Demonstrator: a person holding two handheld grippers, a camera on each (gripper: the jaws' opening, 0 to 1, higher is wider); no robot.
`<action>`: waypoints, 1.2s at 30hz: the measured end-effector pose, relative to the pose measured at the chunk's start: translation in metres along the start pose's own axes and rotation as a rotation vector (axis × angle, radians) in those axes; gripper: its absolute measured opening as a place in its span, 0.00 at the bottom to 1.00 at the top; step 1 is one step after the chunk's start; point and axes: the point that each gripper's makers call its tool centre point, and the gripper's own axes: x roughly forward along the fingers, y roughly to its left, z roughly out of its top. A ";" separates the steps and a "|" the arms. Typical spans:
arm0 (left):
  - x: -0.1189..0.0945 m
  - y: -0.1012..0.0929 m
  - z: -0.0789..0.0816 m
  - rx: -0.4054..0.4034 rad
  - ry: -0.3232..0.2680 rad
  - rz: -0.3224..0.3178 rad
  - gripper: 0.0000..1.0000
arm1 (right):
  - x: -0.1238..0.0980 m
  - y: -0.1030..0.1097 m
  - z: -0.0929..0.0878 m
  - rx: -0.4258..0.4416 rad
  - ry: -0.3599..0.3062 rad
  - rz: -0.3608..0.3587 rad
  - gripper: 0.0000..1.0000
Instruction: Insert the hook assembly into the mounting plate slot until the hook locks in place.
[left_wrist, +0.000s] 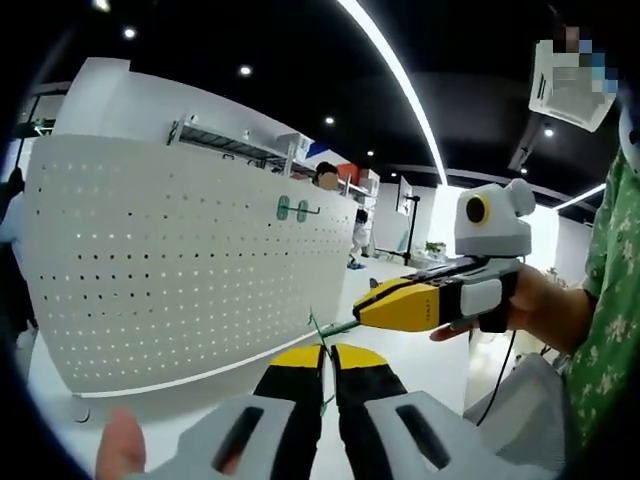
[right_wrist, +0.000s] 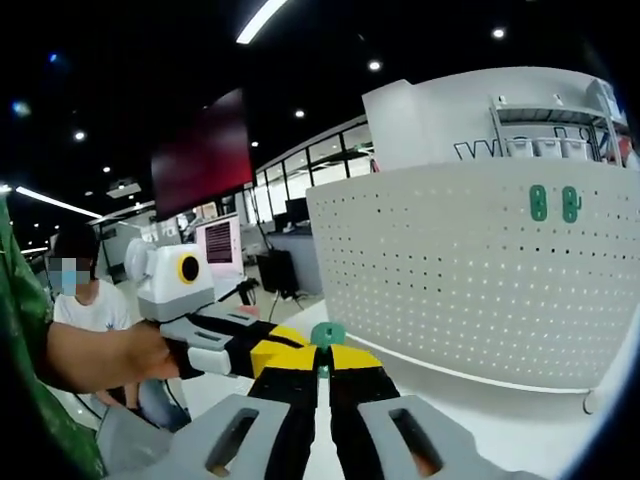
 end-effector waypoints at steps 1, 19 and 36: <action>0.000 0.001 0.000 0.004 -0.001 0.003 0.03 | 0.000 0.000 0.000 -0.001 0.001 -0.001 0.02; 0.006 -0.002 0.011 -0.041 -0.045 0.022 0.02 | 0.008 -0.006 0.002 -0.034 -0.010 -0.060 0.03; 0.006 -0.002 0.013 -0.063 -0.077 0.068 0.02 | 0.008 -0.011 0.004 -0.031 -0.021 -0.109 0.04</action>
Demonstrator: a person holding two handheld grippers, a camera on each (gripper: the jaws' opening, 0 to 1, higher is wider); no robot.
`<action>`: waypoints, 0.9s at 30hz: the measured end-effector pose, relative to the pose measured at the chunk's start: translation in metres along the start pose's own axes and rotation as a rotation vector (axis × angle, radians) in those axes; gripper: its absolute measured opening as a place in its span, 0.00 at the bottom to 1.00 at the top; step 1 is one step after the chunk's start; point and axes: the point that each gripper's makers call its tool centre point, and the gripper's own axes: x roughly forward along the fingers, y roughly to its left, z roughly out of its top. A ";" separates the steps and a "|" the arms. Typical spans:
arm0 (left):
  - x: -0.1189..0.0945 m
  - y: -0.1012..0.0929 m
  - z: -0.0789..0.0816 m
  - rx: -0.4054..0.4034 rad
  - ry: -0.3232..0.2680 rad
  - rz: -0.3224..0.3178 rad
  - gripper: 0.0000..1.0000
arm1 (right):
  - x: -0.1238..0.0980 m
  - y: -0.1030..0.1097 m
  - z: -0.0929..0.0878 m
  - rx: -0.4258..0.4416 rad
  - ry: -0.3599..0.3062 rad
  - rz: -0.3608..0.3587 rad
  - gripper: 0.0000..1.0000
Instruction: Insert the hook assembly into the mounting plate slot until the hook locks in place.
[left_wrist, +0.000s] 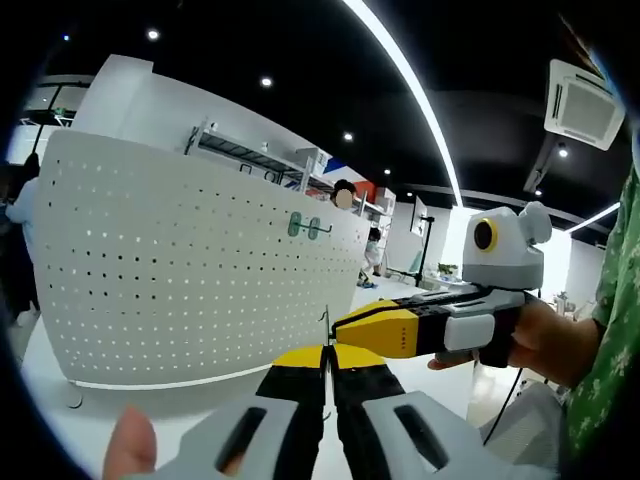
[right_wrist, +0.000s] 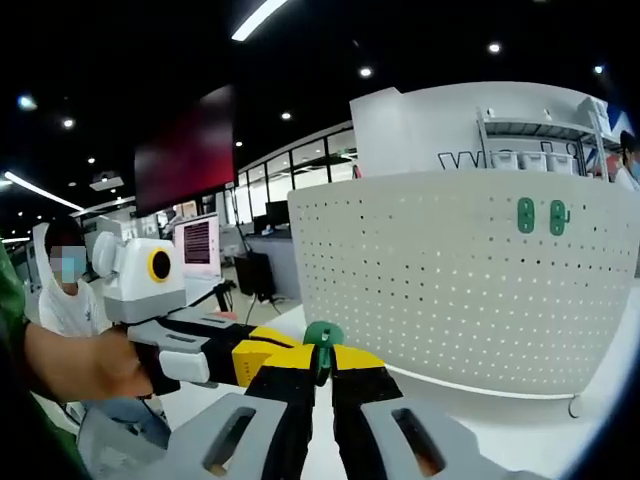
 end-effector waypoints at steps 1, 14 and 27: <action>0.000 0.000 0.000 0.001 -0.002 0.006 0.02 | 0.000 0.000 0.000 0.004 -0.001 -0.002 0.04; -0.001 -0.001 0.002 0.040 -0.007 0.006 0.02 | -0.001 0.001 0.002 0.062 -0.012 0.018 0.01; -0.001 -0.001 0.003 0.107 0.001 0.004 0.18 | -0.003 -0.004 0.010 0.050 -0.046 0.005 0.01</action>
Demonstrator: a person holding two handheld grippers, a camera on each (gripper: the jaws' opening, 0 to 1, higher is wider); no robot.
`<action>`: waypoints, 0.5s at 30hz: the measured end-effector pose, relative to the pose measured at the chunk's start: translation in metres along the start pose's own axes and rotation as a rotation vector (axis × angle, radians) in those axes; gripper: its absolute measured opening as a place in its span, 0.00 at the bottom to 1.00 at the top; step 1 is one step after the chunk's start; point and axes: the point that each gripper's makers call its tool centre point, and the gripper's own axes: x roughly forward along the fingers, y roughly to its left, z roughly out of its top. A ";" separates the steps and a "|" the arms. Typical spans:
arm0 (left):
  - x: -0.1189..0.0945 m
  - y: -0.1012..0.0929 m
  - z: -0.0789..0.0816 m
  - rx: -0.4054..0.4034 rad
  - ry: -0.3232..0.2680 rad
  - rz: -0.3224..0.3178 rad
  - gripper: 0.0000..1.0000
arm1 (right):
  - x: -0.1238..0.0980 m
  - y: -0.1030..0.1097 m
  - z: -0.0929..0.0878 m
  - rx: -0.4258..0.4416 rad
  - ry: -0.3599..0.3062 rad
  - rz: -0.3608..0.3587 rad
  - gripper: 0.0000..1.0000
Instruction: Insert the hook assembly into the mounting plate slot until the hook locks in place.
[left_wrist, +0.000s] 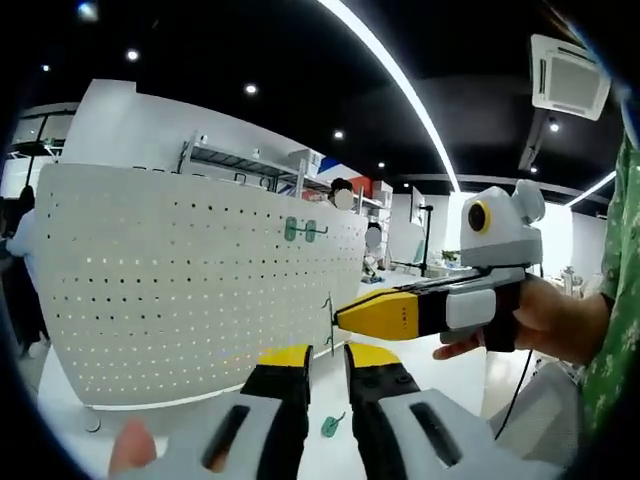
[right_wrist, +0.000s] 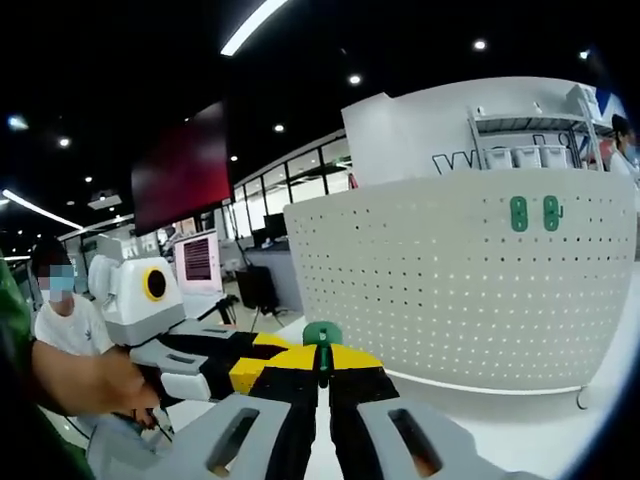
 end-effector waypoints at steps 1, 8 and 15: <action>-0.001 0.001 0.000 0.002 -0.002 0.003 0.24 | 0.000 -0.001 0.000 -0.001 -0.001 -0.002 0.01; -0.006 -0.005 -0.002 0.010 0.006 -0.036 0.35 | -0.003 -0.009 0.003 -0.005 -0.011 -0.030 0.01; -0.005 -0.019 -0.003 0.023 0.015 -0.107 0.47 | -0.005 -0.015 0.005 -0.019 -0.018 -0.052 0.01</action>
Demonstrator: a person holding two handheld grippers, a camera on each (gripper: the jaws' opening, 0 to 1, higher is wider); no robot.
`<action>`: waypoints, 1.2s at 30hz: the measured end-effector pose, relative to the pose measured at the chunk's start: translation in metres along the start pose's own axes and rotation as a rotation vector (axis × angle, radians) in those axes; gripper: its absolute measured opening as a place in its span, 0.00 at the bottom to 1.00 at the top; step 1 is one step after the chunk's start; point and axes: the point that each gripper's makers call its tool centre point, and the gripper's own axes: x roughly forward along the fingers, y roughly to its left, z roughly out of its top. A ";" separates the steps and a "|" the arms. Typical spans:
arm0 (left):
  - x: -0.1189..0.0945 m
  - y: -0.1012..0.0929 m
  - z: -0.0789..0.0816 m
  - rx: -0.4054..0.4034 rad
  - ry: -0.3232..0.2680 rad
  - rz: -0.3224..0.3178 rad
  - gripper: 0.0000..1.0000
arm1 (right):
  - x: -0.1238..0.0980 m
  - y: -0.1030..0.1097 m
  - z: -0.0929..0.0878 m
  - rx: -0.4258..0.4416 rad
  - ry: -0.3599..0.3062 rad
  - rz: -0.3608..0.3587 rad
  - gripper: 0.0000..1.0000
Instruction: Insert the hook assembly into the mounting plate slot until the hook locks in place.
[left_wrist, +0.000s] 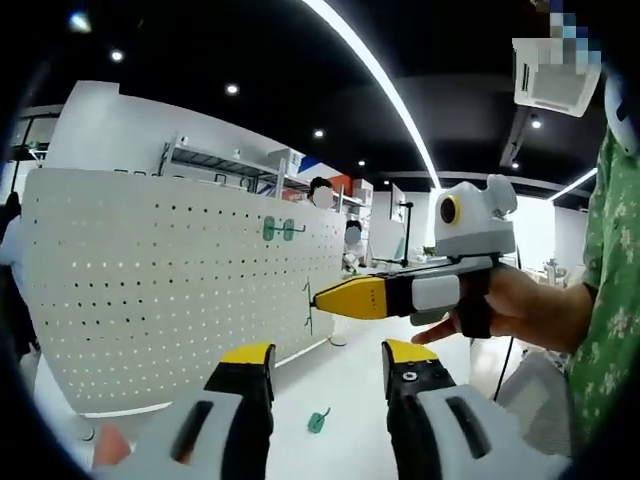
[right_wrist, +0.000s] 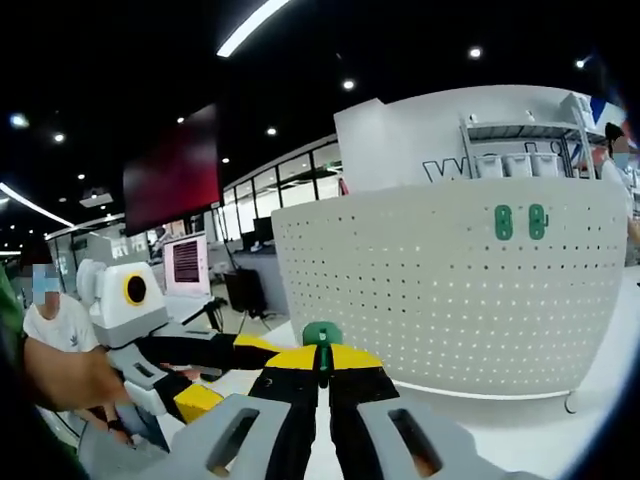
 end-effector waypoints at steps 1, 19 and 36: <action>0.001 -0.003 -0.001 -0.001 0.004 -0.013 0.51 | 0.000 -0.001 0.000 -0.002 -0.001 -0.002 0.01; 0.001 -0.021 -0.014 -0.075 0.070 -0.116 1.00 | 0.003 -0.013 -0.005 -0.012 0.003 -0.040 0.01; -0.005 -0.018 -0.009 -0.068 0.060 -0.100 1.00 | 0.020 -0.039 0.000 -0.076 -0.025 -0.139 0.01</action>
